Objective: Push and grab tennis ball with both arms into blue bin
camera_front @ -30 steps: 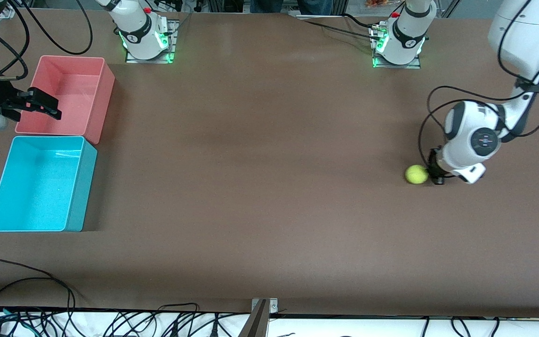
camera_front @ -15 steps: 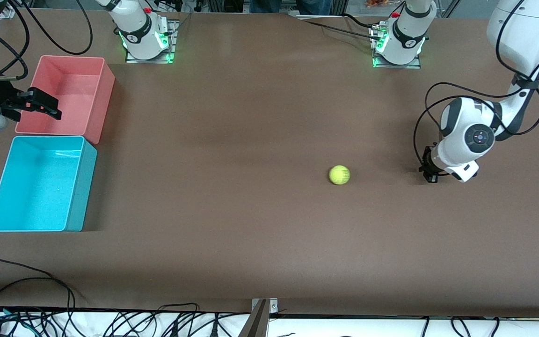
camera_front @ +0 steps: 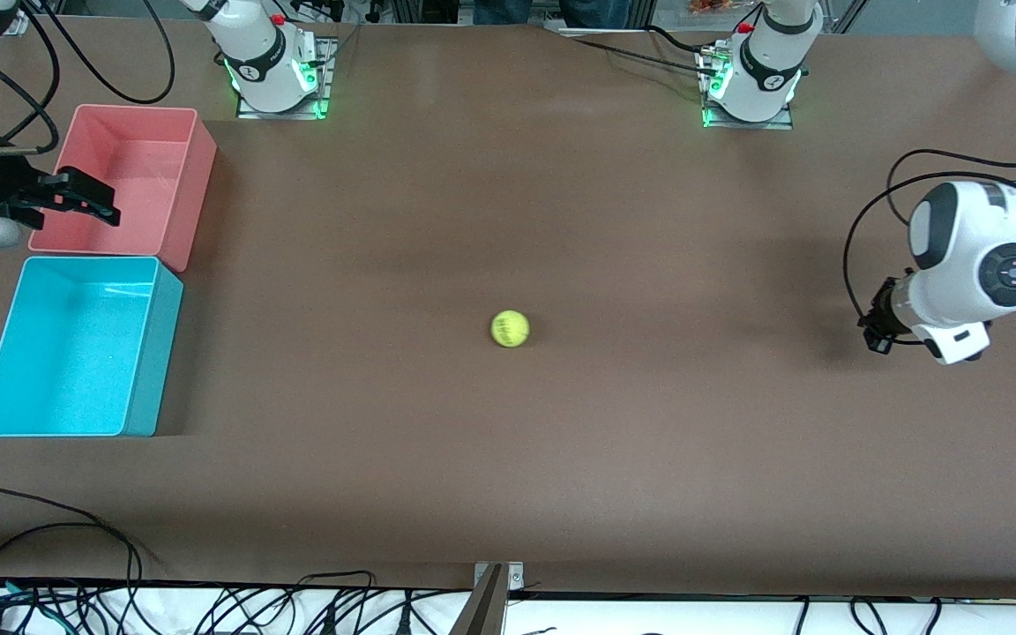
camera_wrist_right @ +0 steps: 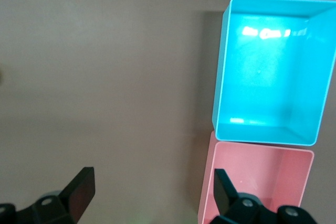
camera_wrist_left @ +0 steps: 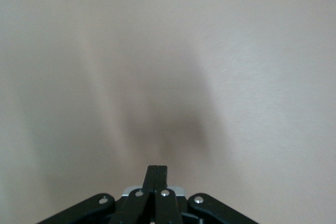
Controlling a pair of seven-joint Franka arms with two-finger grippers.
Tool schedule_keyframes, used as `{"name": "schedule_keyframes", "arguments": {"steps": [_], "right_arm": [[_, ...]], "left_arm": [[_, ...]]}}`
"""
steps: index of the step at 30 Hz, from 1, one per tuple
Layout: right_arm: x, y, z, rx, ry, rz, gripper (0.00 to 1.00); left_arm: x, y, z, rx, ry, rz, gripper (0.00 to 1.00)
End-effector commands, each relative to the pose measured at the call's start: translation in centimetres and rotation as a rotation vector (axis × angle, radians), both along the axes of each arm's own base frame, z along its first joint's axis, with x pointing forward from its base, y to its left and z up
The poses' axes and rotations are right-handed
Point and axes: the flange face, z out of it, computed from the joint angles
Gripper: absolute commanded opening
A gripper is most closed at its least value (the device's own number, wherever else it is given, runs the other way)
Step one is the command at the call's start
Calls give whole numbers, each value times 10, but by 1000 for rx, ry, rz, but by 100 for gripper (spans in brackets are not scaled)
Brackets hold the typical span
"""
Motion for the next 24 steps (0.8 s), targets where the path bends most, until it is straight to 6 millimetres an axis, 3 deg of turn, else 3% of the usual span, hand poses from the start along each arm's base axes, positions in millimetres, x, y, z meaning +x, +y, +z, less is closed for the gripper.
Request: {"name": "schedule_keyframes", "arguments": {"steps": [1,10,16,24], "right_arm": [[3,11,-11,-17,40,20,100],[5,10,-16,-16,49,18,100],[2,10,-39,-17,92,20,100],[16,10,-77,-20,138,18,100]], "left_arm": [[19,6,43,-43,35,-173,0],[39,11,108,-116,59,-464,0],[49,9,152,-196,31,-663,0],[53,4,198,-227,39,-939,3]]}}
